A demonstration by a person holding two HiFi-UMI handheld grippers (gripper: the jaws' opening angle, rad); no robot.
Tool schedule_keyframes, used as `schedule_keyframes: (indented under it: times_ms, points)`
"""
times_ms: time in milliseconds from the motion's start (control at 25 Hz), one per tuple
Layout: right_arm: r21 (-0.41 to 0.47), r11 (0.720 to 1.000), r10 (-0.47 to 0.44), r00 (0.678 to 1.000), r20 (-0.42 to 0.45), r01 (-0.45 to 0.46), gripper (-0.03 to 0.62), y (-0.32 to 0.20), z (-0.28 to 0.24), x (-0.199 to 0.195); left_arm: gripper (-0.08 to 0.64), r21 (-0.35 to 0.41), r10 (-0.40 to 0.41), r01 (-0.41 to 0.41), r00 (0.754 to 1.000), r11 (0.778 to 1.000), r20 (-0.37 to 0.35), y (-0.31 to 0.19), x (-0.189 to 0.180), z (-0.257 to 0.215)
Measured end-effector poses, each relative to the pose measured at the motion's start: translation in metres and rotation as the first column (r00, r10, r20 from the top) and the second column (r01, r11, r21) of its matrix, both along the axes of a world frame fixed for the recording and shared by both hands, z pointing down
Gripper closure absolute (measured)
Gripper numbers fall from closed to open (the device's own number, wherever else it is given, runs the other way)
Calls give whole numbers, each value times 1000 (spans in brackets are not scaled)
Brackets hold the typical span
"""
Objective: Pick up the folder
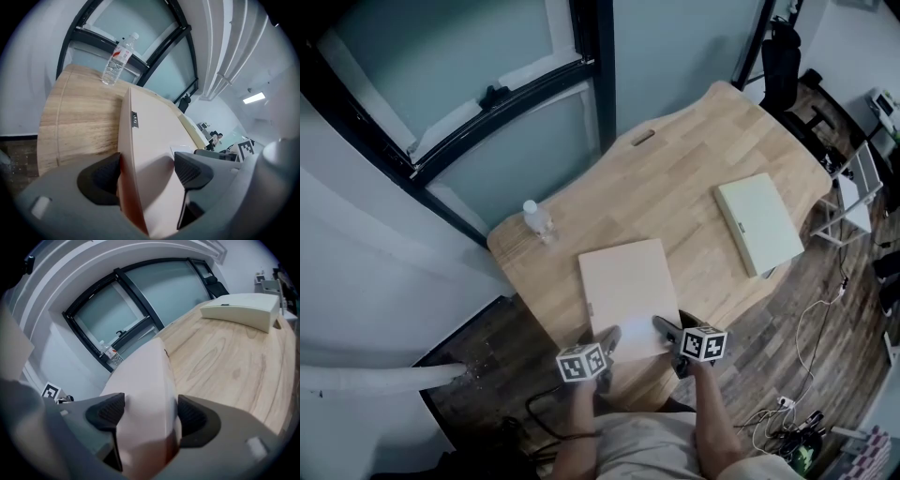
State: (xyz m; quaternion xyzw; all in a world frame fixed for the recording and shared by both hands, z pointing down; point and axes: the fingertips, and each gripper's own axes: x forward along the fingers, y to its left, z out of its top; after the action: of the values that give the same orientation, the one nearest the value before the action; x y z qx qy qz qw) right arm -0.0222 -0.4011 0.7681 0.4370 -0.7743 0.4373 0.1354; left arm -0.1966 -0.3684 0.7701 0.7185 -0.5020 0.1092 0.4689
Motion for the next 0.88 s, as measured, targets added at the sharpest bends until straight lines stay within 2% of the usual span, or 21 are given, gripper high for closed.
schedule_keyframes:
  times_ms: [120, 320, 520, 720, 880]
  points:
    - [18, 1000, 12, 1000, -3, -12, 241, 4, -1, 1, 213, 26, -11, 10, 999, 1000, 45, -1, 0, -7]
    - [52, 999, -7, 1000, -22, 8, 244, 5, -11, -1, 213, 46, -26, 23, 998, 999, 62, 3, -1, -17]
    - [133, 991, -31, 999, -14, 32, 244, 0, -39, -3, 213, 113, -54, 46, 996, 993, 66, 2, -1, -43]
    - [227, 973, -50, 999, -13, 52, 244, -4, -77, -4, 213, 196, -82, 66, 994, 978, 71, 2, -1, -80]
    - [308, 949, -69, 998, 4, 64, 244, -4, -114, -3, 213, 284, -115, 84, 989, 955, 93, 5, 0, -118]
